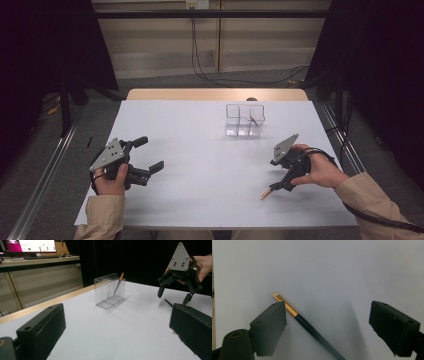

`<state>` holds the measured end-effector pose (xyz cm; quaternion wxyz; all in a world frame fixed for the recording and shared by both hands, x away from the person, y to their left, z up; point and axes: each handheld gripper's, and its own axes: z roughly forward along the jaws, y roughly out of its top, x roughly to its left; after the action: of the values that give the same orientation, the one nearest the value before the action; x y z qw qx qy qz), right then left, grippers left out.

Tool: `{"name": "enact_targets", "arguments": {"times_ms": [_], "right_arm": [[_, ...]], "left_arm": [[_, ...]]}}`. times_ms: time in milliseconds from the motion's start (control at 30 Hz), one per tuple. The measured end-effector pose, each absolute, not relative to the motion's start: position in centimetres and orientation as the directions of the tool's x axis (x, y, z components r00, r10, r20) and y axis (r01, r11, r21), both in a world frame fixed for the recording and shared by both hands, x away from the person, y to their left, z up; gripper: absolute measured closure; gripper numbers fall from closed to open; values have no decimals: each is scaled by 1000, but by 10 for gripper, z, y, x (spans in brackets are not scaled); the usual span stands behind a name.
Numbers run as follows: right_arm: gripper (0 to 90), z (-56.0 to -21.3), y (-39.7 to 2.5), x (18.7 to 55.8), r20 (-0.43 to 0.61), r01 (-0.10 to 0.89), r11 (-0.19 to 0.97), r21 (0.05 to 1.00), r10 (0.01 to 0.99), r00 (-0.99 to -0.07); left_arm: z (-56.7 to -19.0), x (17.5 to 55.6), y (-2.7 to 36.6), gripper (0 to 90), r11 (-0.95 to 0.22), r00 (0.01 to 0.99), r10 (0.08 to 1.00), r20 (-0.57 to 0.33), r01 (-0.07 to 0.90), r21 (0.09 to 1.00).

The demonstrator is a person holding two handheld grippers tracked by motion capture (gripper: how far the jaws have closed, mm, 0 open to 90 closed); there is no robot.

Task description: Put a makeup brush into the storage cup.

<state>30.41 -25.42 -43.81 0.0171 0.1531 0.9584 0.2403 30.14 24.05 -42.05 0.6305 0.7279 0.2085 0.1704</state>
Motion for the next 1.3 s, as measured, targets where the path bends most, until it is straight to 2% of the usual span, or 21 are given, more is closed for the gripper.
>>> {"name": "enact_targets", "arguments": {"times_ms": [900, 1300], "right_arm": [[180, -448, -249, 299, 18, 221, 878, 425, 236, -972], [248, -453, -250, 296, 10, 209, 889, 407, 224, -975]], "left_arm": [[-421, 302, 242, 4, -107, 851, 525, -20, 89, 990], [-420, 302, 244, 4, -105, 846, 533, -16, 84, 991]]}}
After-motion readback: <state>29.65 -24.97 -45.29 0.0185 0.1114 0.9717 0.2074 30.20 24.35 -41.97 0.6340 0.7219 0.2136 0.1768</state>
